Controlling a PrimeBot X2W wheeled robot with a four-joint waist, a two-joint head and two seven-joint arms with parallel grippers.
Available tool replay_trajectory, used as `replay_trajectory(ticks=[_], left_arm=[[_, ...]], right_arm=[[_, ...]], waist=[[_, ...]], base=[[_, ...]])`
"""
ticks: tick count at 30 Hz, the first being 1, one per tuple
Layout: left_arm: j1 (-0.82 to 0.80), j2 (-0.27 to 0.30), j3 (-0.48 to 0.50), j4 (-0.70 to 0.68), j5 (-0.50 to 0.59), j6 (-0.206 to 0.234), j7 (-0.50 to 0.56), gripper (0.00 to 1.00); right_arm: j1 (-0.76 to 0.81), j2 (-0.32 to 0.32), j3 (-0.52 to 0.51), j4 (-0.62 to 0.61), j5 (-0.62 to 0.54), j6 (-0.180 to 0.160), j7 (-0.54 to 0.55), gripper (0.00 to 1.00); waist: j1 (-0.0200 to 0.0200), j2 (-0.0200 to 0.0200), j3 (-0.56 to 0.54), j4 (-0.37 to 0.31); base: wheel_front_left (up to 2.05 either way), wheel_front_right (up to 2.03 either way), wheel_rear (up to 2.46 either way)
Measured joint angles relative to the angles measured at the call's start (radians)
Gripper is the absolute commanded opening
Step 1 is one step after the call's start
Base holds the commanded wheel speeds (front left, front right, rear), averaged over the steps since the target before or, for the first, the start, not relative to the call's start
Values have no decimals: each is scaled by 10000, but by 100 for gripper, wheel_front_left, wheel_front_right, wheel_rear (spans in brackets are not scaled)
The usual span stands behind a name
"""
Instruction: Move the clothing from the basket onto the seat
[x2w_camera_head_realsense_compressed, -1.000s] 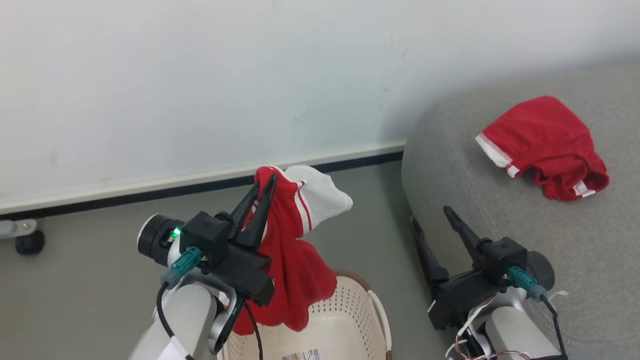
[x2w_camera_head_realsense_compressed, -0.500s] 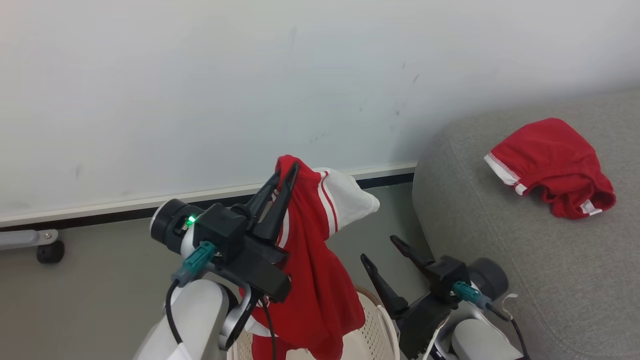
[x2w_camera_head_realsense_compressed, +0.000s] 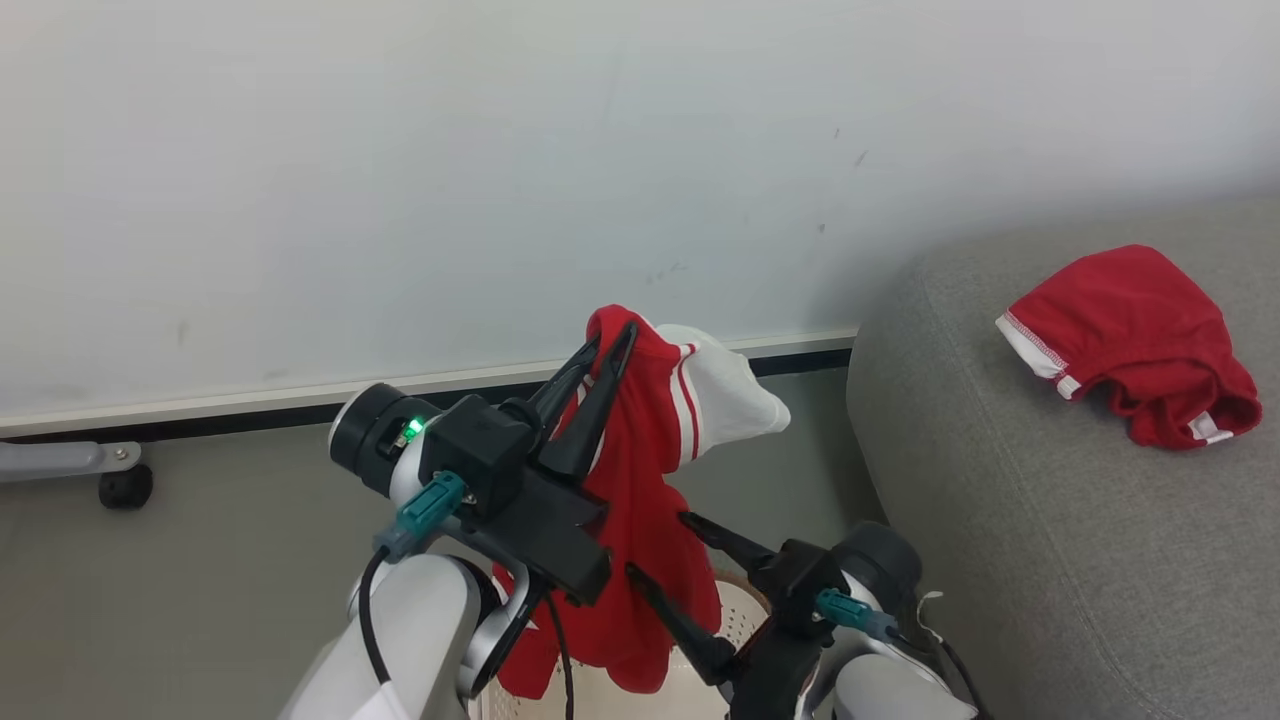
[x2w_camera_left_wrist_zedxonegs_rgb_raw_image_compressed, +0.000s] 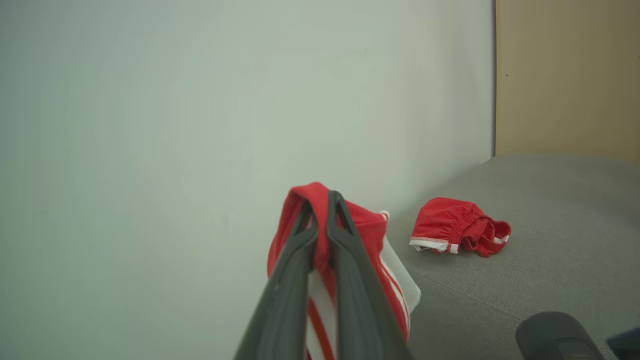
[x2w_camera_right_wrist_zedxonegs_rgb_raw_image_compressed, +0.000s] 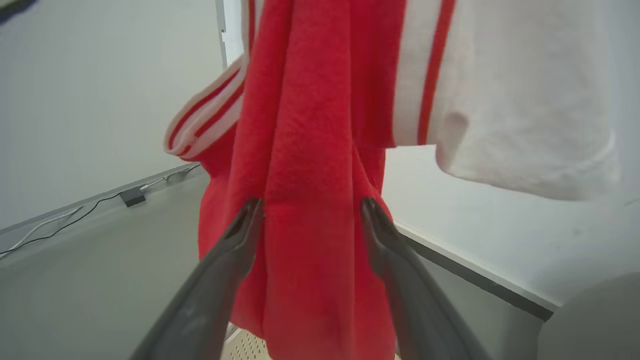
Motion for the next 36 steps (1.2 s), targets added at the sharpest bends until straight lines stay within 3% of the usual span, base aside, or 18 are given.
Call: replay_trajectory(ticks=[13,14,15,16,17,28,29,31,32,33,36], left_arm=[[-380,-161,-395,-430,-255,-71,481,0],[-384,-169,-407,-453,-263,-71,499,0],[-387,-173,-410,-468,-267,-71,522,0],[-389,-176,-410,-481,-288,-71,525,0],[-389,-178,-405,-489,-316,-71,554,0],[-146,104,270,-328,-550,242,614,0],[-47,128,326,-265,-575,282,614,6],[146,184,445,-130,-623,299,612,44],[232,209,500,-92,-623,368,610,88],[310,249,531,-59,-627,378,594,100],[529,320,658,0,-830,470,539,100]], right_arm=[[-1662,-17,1438,1160,1104,10,0,100],[-1713,-13,1509,1229,1193,10,2,92],[-1756,-8,1561,1269,1292,10,0,36],[-1778,-8,1615,1289,1427,10,0,11],[-1784,-10,1678,1298,1557,10,0,0],[-2210,-8,2038,1080,2401,10,2,0],[-2235,-4,2015,1055,2451,10,2,0],[-2278,-2,1935,1043,2548,10,2,0],[-2321,-6,1875,1043,2615,10,2,0],[-2364,-8,1801,1039,2696,10,2,0],[-2393,-8,1526,1024,2803,10,2,0]], waist=[[0,0,139,261],[0,0,148,281],[0,0,157,300],[0,0,167,319],[0,0,178,335],[0,0,268,98],[0,0,273,41],[0,0,283,-80],[1,0,287,-144],[0,0,289,-208],[0,0,295,-417]], base=[[0,0,0],[0,0,0],[0,0,0],[0,0,0],[0,0,0],[0,0,0],[0,0,0],[0,0,0],[0,0,0],[0,0,0],[0,0,0]])
